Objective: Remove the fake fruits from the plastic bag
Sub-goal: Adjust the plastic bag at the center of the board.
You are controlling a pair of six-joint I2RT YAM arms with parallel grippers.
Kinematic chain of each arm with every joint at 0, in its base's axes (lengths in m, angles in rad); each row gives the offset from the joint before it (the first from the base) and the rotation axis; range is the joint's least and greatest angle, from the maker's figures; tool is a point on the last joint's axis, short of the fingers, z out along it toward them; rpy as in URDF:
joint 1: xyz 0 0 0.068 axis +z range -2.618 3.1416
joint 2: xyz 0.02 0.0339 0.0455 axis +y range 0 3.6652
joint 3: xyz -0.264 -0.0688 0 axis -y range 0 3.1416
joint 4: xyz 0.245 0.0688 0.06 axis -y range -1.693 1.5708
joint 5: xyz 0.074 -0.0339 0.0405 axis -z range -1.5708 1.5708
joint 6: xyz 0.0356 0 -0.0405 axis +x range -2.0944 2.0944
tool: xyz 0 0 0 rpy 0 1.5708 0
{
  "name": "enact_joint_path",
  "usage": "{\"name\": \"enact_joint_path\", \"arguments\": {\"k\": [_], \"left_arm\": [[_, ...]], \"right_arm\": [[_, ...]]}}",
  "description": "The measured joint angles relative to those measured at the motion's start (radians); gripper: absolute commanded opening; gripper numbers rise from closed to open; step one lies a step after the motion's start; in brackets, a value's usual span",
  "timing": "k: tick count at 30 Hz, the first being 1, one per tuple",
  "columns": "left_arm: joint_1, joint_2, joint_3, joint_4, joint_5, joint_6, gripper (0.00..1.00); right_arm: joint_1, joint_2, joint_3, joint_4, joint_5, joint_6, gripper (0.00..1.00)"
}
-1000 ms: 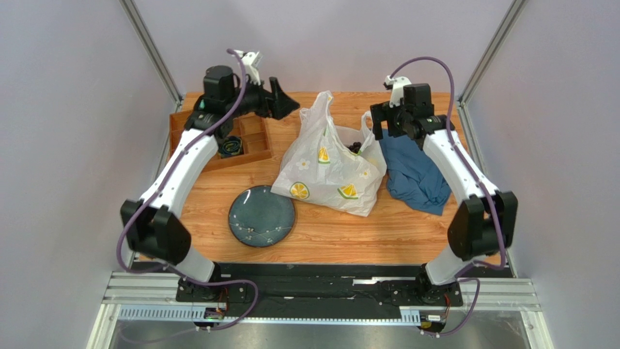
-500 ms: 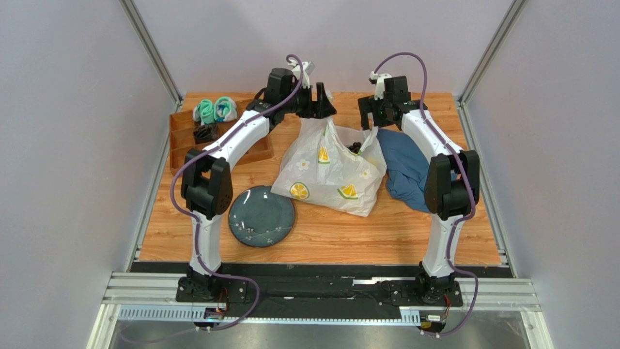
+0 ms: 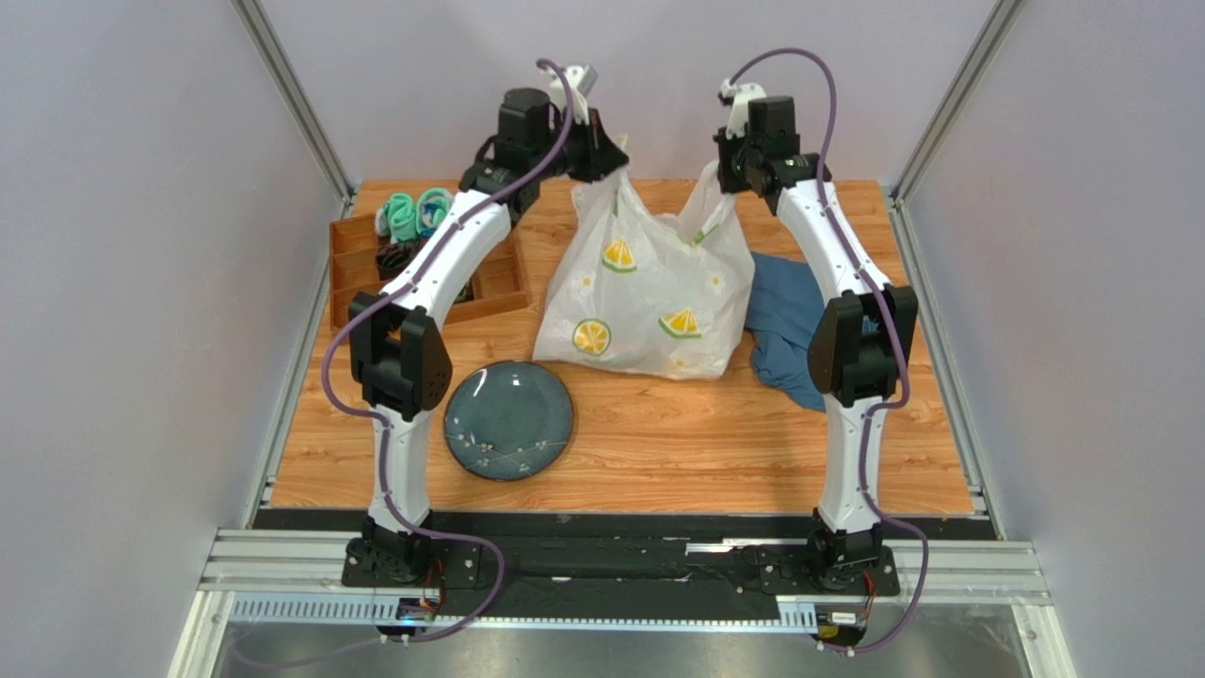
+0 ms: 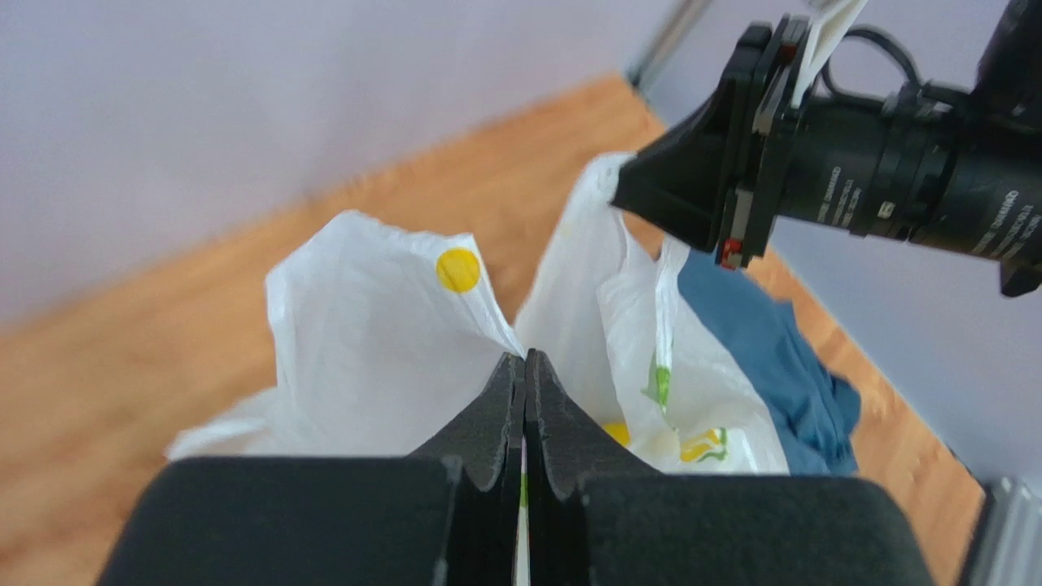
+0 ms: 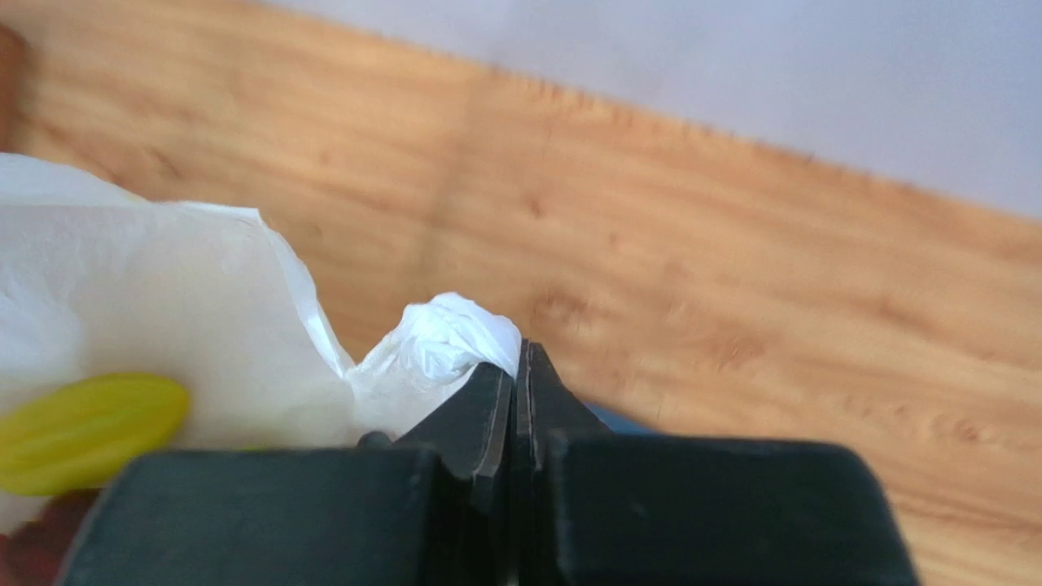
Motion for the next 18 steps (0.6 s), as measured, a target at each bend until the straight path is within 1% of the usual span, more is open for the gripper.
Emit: {"name": "enact_joint_path", "arguments": {"k": [3,5,7,8,10,12,15,17,18], "left_arm": [[0.029,0.001,0.144,0.002,-0.003,0.046,0.00],[0.043,-0.006,0.224,0.010,0.006,0.075,0.00],[0.057,-0.039,0.250,0.009,0.020,0.101,0.00],[0.061,-0.060,0.247,-0.001,0.030,0.111,0.00],[0.064,-0.120,0.211,-0.024,0.053,0.128,0.00],[0.060,-0.232,0.079,-0.042,0.078,0.142,0.00],[0.049,-0.430,-0.194,-0.053,0.104,0.152,0.00],[0.039,-0.545,-0.386,-0.050,0.116,0.144,0.00],[0.034,-0.591,-0.482,-0.050,0.120,0.135,0.00]], "right_arm": [[-0.001,0.043,0.207,-0.006,-0.007,0.009,0.00],[-0.002,0.035,0.278,0.010,-0.010,0.016,0.00],[-0.003,-0.015,0.281,0.059,-0.014,0.024,0.00],[-0.003,-0.057,0.249,0.083,-0.017,0.028,0.00],[-0.003,-0.166,0.139,0.117,-0.022,0.032,0.00],[-0.003,-0.298,-0.008,0.147,-0.035,0.034,0.00],[-0.003,-0.532,-0.298,0.184,-0.060,0.032,0.00],[-0.003,-0.701,-0.539,0.204,-0.071,0.028,0.00],[-0.002,-0.758,-0.645,0.216,-0.074,0.025,0.00]]}}
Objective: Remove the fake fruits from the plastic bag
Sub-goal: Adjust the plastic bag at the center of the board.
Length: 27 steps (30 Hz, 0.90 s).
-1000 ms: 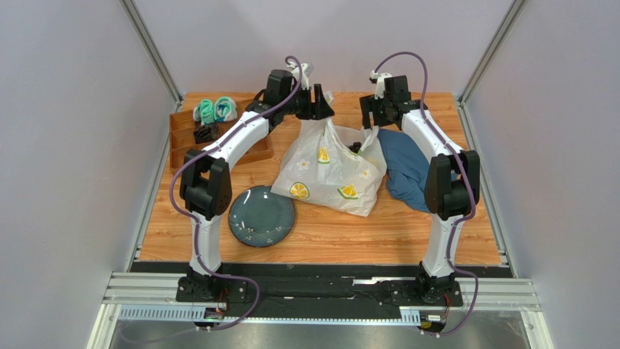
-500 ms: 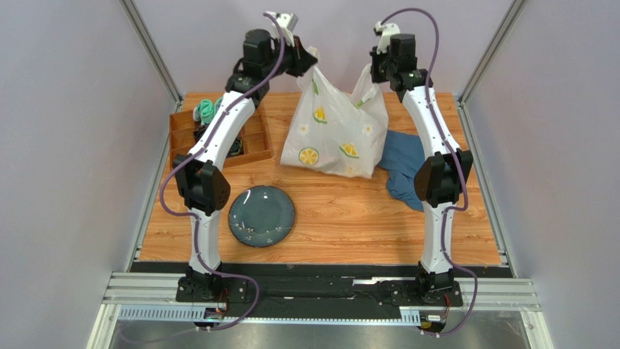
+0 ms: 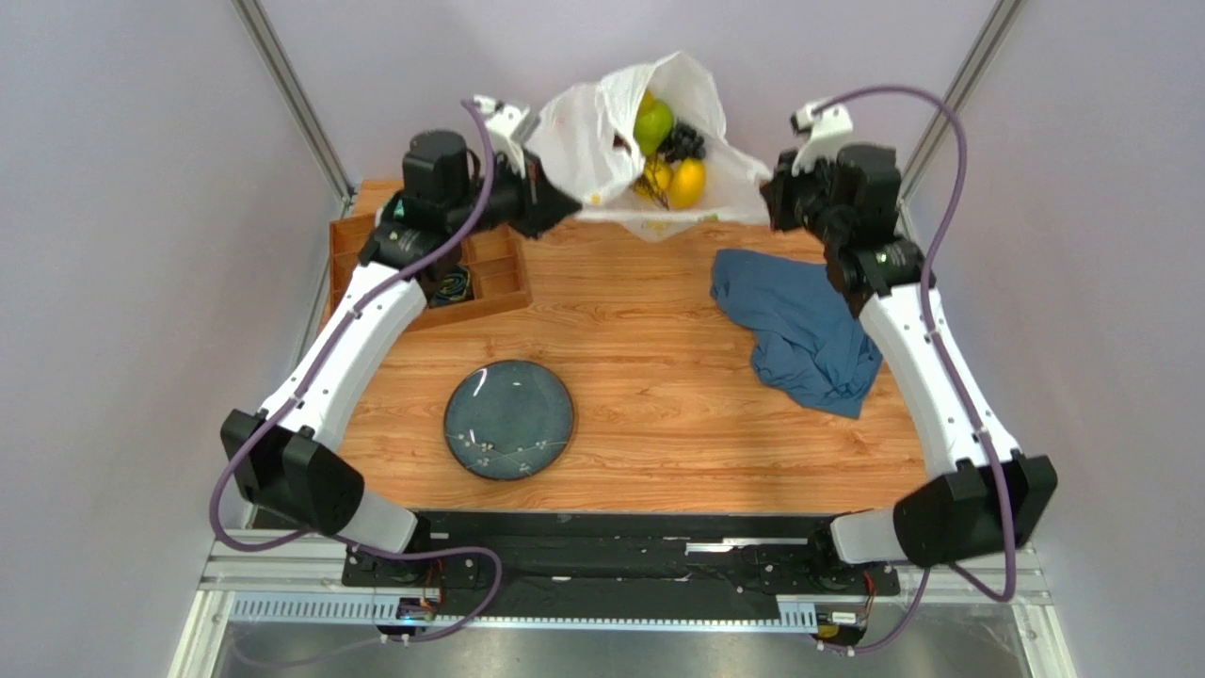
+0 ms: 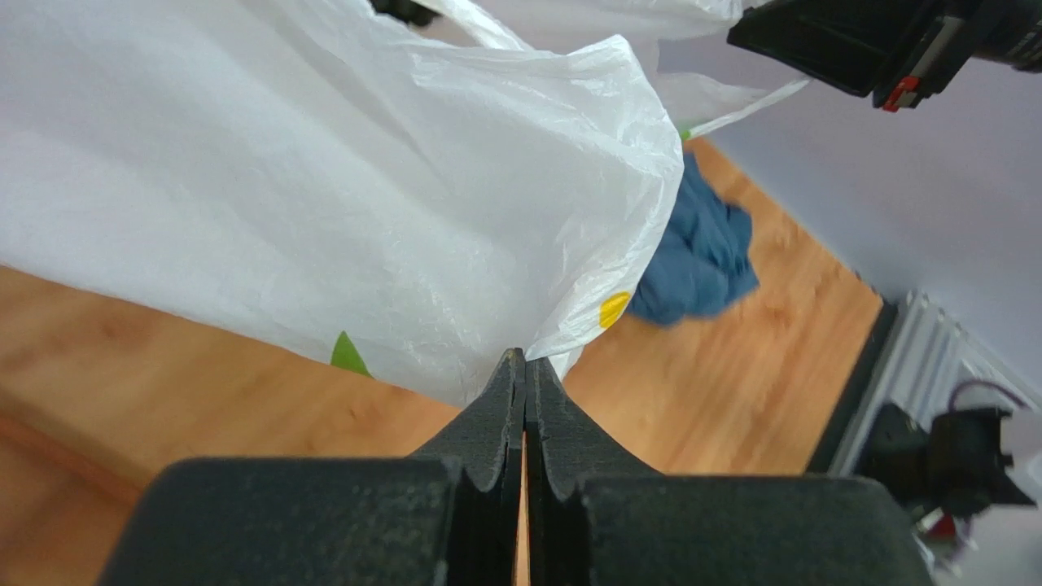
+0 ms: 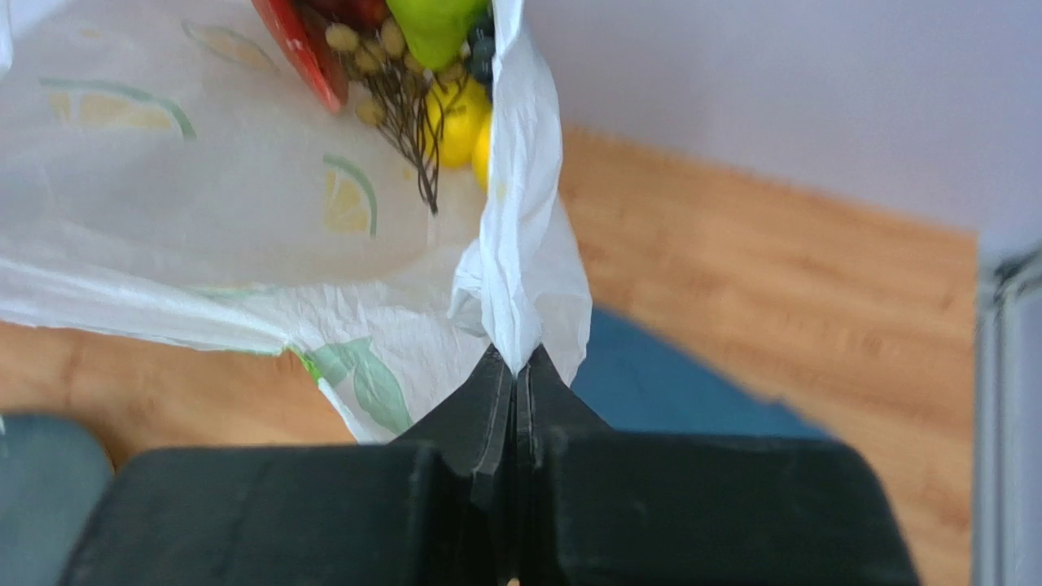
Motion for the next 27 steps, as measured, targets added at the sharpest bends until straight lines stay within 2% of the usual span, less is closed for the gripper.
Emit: {"name": "enact_joint_path", "arguments": {"k": [2,3,4,5,7,10,11,14,16,19,20,22,23,27], "left_arm": [[-0.008,-0.038,-0.168,-0.001,0.012,-0.020,0.00],[-0.016,-0.032,-0.209,-0.003,0.013,-0.028,0.00],[-0.020,-0.015,-0.262,-0.002,0.013,-0.036,0.00],[-0.023,0.004,-0.301,-0.005,0.012,-0.041,0.00],[-0.026,0.056,-0.366,-0.028,0.000,-0.049,0.03],[-0.027,0.095,-0.399,-0.089,-0.029,-0.060,0.14],[-0.027,0.090,-0.399,-0.102,-0.036,-0.063,0.22],[-0.026,0.027,-0.401,-0.113,-0.049,-0.063,0.33],[-0.026,-0.035,-0.405,-0.121,-0.052,-0.060,0.36],[-0.026,-0.147,-0.414,-0.126,-0.053,-0.056,0.53],[-0.027,-0.175,-0.415,-0.129,-0.055,-0.055,0.72],[-0.027,-0.211,-0.415,-0.130,-0.061,-0.055,0.93],[-0.027,-0.219,-0.416,-0.132,-0.074,-0.060,0.99],[-0.027,-0.201,-0.428,-0.138,-0.140,-0.060,0.99]], "right_arm": [[0.000,-0.083,-0.186,0.004,-0.002,-0.005,0.02],[0.002,-0.109,-0.293,-0.005,-0.002,-0.007,0.09],[0.003,-0.116,-0.380,-0.005,0.002,-0.010,0.26],[0.004,-0.115,-0.442,-0.014,0.006,-0.011,0.35],[0.004,-0.108,-0.563,-0.065,0.018,-0.016,0.51],[0.004,-0.112,-0.611,-0.163,0.020,-0.025,0.60],[0.004,-0.123,-0.599,-0.181,0.012,-0.028,0.61],[0.005,-0.175,-0.510,-0.217,-0.015,-0.028,0.61],[0.011,-0.204,-0.396,-0.220,-0.044,-0.025,0.61],[0.029,-0.229,-0.273,-0.182,-0.085,-0.023,0.61],[0.040,-0.230,-0.243,-0.164,-0.102,-0.021,0.61],[0.070,-0.225,-0.217,-0.135,-0.126,-0.021,0.61],[0.090,-0.216,-0.213,-0.127,-0.136,-0.023,0.61],[0.189,-0.138,-0.219,-0.125,-0.148,-0.069,0.65]]}}
